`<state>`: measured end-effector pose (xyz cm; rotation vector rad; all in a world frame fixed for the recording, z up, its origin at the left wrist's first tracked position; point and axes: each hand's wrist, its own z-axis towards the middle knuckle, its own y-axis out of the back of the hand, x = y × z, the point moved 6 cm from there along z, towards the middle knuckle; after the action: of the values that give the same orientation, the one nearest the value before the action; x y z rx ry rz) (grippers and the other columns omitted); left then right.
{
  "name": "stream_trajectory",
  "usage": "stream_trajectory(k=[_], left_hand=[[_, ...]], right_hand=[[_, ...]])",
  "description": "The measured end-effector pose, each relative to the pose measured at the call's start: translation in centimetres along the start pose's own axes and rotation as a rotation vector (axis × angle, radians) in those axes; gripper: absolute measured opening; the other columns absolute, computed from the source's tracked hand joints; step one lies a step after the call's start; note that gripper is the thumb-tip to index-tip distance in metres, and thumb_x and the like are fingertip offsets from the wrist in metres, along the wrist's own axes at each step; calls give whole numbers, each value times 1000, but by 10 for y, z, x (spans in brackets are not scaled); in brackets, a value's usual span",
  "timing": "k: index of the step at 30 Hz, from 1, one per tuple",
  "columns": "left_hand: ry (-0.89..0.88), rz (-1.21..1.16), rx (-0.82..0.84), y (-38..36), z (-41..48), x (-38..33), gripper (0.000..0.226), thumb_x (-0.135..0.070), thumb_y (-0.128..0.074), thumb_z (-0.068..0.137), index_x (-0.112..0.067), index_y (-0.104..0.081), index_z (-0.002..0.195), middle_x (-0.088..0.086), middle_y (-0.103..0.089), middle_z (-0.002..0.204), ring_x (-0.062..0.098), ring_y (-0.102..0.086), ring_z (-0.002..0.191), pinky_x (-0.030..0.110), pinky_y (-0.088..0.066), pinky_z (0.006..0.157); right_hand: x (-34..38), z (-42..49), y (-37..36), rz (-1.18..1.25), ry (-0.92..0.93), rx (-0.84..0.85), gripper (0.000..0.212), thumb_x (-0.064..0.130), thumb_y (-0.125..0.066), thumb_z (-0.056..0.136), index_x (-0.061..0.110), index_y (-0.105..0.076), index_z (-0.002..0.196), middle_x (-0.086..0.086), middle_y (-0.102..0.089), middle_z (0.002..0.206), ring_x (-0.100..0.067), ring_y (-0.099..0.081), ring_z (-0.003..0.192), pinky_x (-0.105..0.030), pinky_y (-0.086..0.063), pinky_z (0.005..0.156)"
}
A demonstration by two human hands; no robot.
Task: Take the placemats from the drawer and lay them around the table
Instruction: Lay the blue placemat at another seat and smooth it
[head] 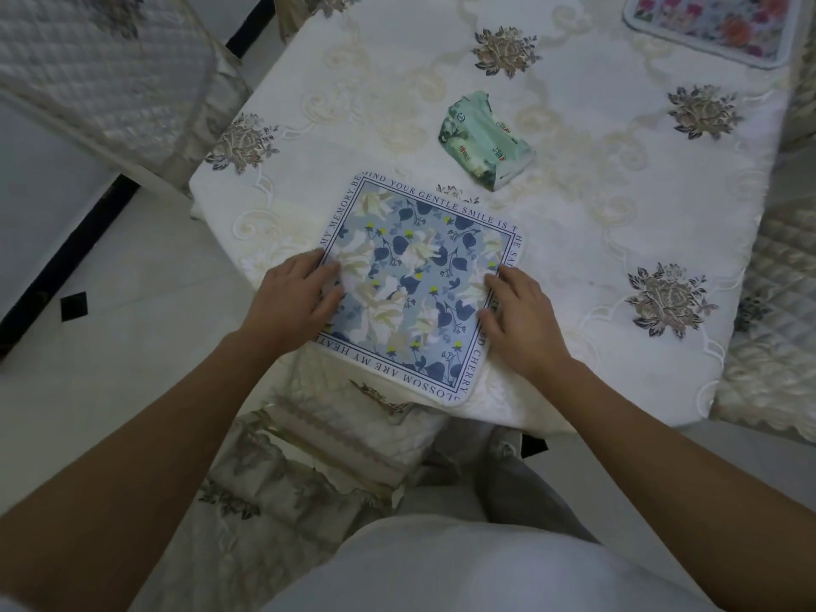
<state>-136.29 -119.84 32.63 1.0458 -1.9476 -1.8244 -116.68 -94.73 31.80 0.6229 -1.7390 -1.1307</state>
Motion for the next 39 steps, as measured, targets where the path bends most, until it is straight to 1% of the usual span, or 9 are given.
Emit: stream_trajectory(k=[5, 9, 15, 18, 21, 24, 29, 33, 39], left_hand=[[-8, -43, -15, -5, -25, 6, 55, -43, -35, 98, -9, -59, 133, 14, -48, 147, 31, -46, 132, 47, -45, 102], [-43, -18, -30, -14, -62, 6, 53, -41, -38, 100, -9, -56, 138, 12, -46, 149, 30, -46, 133, 44, -45, 99], [29, -9, -37, -19, -102, 3, 53, -44, -37, 98, -13, -61, 134, 12, -51, 146, 32, -51, 130, 46, -42, 101], [16, -15, -58, -16, -107, -10, 51, -43, -38, 98, -14, -62, 132, 11, -55, 142, 32, -53, 126, 45, -40, 103], [-80, -11, -56, -21, -106, -34, 48, -41, -41, 99, -15, -61, 133, 10, -54, 143, 31, -52, 129, 45, -41, 105], [-152, 6, -29, -33, -104, -52, 46, -42, -42, 100, -16, -60, 134, 11, -52, 144, 30, -50, 130, 44, -41, 105], [-181, 40, -9, -43, -109, -49, 47, -44, -43, 101, -17, -58, 137, 11, -46, 151, 29, -45, 137, 45, -39, 109], [-157, 63, 0, -39, -115, -31, 49, -43, -40, 101, -19, -54, 141, 7, -42, 155, 26, -41, 140, 43, -37, 110], [-77, 68, -8, -26, -115, -13, 51, -42, -38, 98, -17, -57, 139, 10, -46, 152, 30, -47, 135, 44, -38, 109]], right_hand=[[6, -20, -10, -23, 13, 7, 56, 27, -55, 96, 6, -41, 146, -14, -35, 155, -30, -29, 143, -48, -24, 118], [13, -54, -19, -22, 40, 43, 55, 29, -53, 98, 9, -39, 147, -10, -33, 156, -26, -27, 145, -51, -22, 119], [24, -88, -27, -48, 112, 95, 51, 30, -52, 98, 12, -44, 145, -9, -35, 156, -26, -24, 147, -50, -16, 121], [50, -83, -32, -42, 218, 108, 48, 33, -49, 99, 15, -47, 144, -6, -38, 154, -24, -27, 146, -48, -21, 119], [88, -76, -44, 2, 374, 137, 47, 30, -51, 97, 13, -50, 141, -6, -44, 149, -24, -37, 139, -42, -30, 116], [116, -74, -61, 16, 442, 179, 48, 28, -53, 95, 11, -50, 140, -7, -45, 148, -24, -39, 137, -39, -31, 115], [116, -82, -71, -47, 443, 176, 51, 27, -54, 94, 14, -48, 143, -4, -41, 153, -24, -32, 143, -40, -23, 119], [95, -92, -67, -82, 426, 179, 52, 29, -54, 95, 16, -46, 145, -2, -38, 156, -22, -31, 145, -42, -27, 118], [63, -107, -56, -112, 378, 189, 52, 33, -45, 96, 19, -44, 146, 1, -35, 157, -20, -29, 145, -40, -26, 118]])
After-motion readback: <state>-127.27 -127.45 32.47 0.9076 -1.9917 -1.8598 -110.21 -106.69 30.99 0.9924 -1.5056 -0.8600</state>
